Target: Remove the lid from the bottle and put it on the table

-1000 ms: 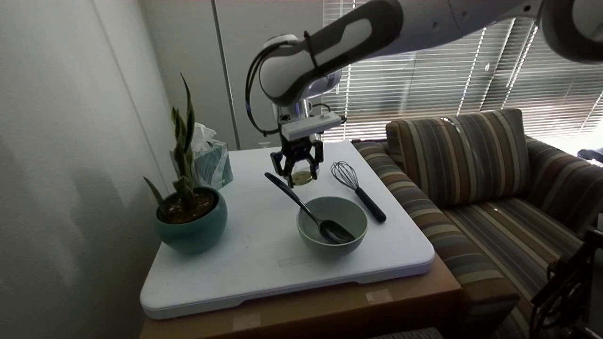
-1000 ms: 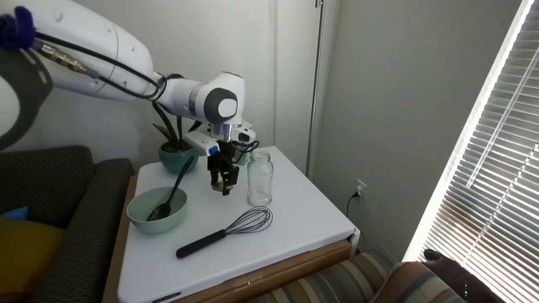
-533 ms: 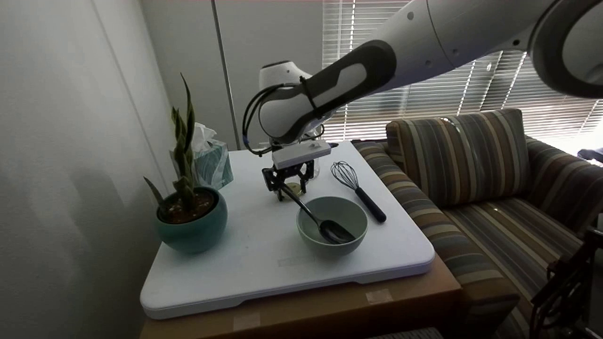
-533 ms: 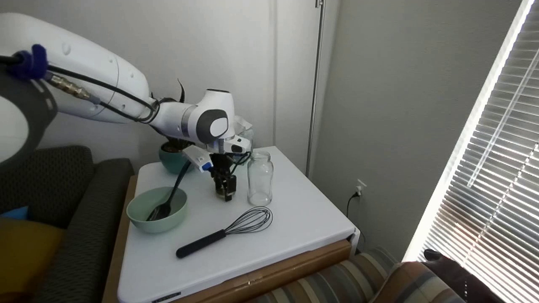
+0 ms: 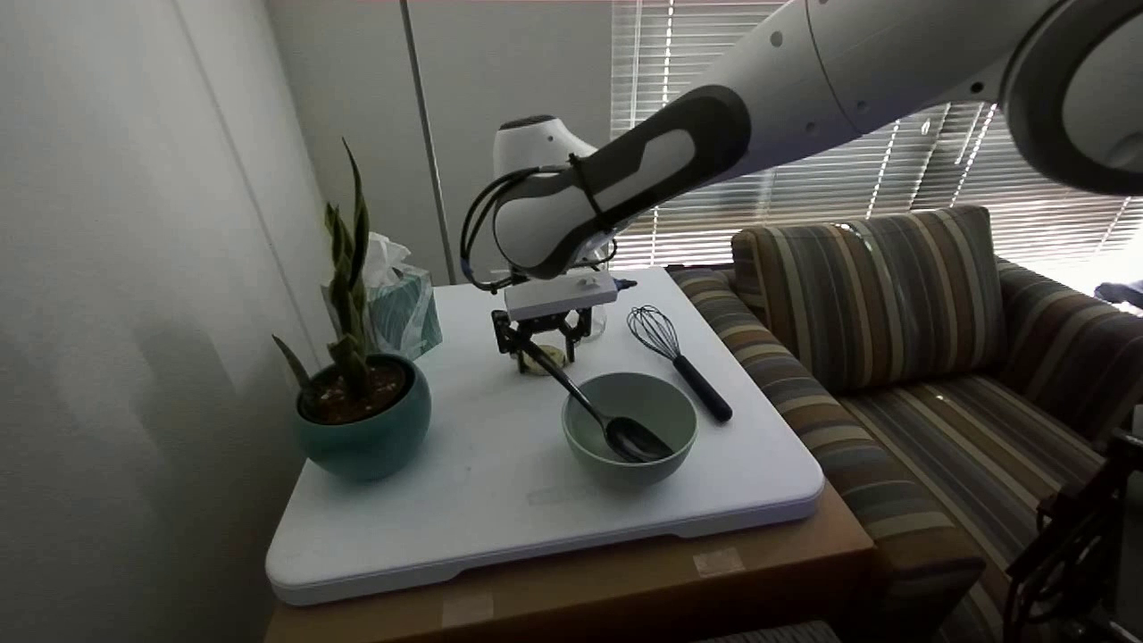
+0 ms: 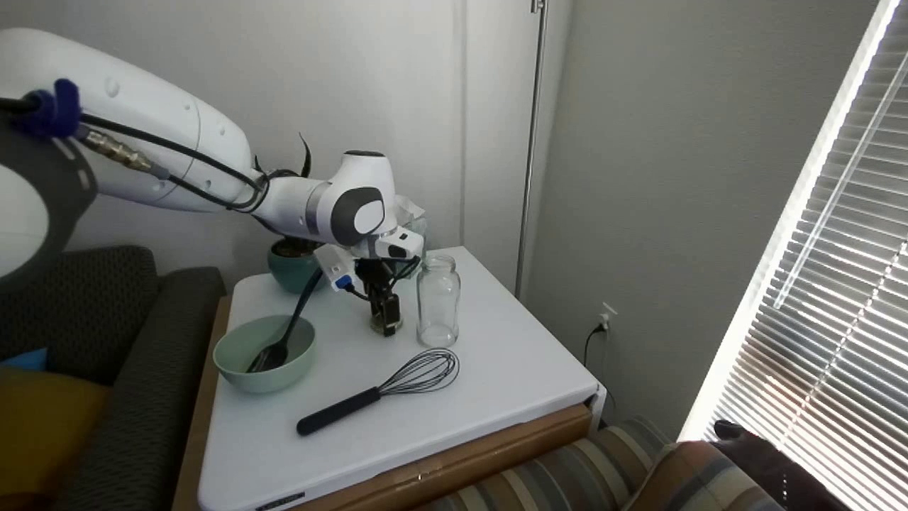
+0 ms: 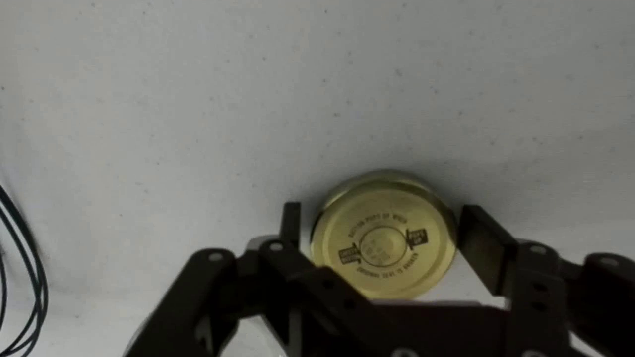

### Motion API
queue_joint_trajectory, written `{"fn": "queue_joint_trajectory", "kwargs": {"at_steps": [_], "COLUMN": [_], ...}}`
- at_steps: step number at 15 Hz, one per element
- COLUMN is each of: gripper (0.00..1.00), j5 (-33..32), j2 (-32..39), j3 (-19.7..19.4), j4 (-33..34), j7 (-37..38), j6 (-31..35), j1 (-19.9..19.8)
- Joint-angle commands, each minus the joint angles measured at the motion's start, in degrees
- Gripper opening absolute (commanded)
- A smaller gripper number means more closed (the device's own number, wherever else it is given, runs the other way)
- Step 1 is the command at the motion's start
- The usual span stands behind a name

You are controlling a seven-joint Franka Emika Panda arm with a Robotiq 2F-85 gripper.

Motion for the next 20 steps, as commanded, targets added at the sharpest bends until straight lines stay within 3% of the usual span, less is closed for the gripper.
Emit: {"fn": "queue_joint_trajectory", "kwargs": {"at_steps": [1, 5, 7, 12, 13, 20], "gripper": [1.0, 1.0, 1.0, 1.0, 1.0, 1.0], "j5": [-0.6, -0.8, -0.5, -0.5, -0.1, -0.1], "j2": [-1.5, -5.4, -8.7, -17.8, -13.8, -17.1], "j3": [-1.3, -1.3, -0.4, 2.1, 0.8, 1.1], "j4": [-0.1, -1.1, -1.6, -1.5, 1.0, -0.2], "j7": [2.8, 2.4, -0.1, -17.9, -12.5, -16.5], "j6": [-2.6, -7.0, -12.9, -25.5, -22.0, -25.4], "j1": [0.5, 0.5, 0.1, -1.3, -0.2, -0.4]}}
